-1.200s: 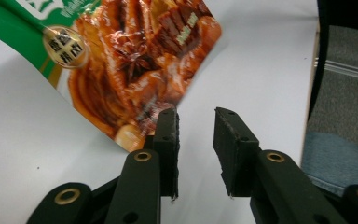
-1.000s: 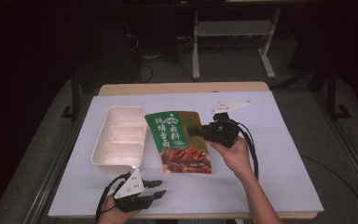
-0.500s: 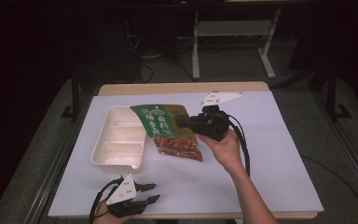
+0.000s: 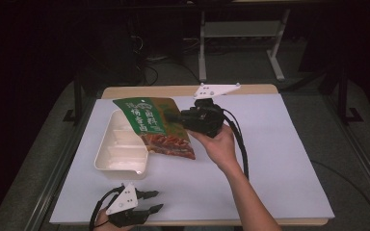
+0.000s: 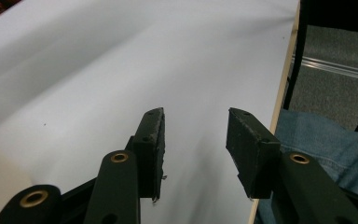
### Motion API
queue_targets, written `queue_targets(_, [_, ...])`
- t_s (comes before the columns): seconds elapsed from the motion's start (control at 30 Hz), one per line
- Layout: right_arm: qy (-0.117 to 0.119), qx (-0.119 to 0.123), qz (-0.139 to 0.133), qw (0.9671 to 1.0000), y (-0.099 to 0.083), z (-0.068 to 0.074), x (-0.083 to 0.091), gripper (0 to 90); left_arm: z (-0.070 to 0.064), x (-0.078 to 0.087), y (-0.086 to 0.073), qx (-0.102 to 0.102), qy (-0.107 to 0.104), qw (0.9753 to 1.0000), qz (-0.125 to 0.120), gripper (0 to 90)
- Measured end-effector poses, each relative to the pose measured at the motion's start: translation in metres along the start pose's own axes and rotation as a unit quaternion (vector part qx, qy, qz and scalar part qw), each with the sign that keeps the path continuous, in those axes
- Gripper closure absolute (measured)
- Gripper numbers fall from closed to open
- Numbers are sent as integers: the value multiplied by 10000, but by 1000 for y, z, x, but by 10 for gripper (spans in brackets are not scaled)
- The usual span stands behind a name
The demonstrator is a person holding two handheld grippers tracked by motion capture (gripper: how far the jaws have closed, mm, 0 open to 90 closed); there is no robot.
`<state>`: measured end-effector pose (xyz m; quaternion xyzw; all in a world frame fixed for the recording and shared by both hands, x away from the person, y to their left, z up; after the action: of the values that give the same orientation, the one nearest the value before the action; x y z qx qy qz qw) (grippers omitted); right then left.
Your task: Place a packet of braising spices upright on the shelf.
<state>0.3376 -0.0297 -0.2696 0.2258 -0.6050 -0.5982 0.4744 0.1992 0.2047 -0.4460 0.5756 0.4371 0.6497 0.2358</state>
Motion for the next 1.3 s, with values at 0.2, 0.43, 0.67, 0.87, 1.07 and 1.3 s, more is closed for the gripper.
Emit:
queue_targets(0.2, [137, 54, -47, 9999, 7, 12, -15, 898, 0, 6, -5, -21, 8, 10000, -6, 559])
queue_targets(0.43, [273, 121, -71, 9995, 12, 27, -44, 898, 0, 13, -9, 4, 80, 10000, -58, 537])
queue_targets(0.67, [389, 21, -47, 9992, 8, 32, -73, 898, 1, 15, -9, 29, 84, 9999, -94, 535])
queue_targets(0.87, [353, 55, -46, 9994, 5, 40, -93, 898, 1, 14, -10, 35, 114, 9998, -165, 524])
queue_targets(1.07, [402, -71, 29, 9992, -2, 44, -116, 898, 3, 15, -11, 56, 123, 9997, -198, 522])
queue_targets(1.3, [438, -296, 71, 9986, -21, 40, -135, 898, 4, 15, -12, 62, 90, 9998, -149, 509])
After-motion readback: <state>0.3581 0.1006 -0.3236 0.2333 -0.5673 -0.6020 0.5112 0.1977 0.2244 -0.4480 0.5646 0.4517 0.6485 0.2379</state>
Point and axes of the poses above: each handheld gripper's, and its own axes: x roughly backward along the jaws, y roughly out of its top, z roughly to its left, the point moved 2 cm from there along -x, roughly forward along the jaws, and after that the axes turned 9 degrees about -y, right-handed, at the moved point
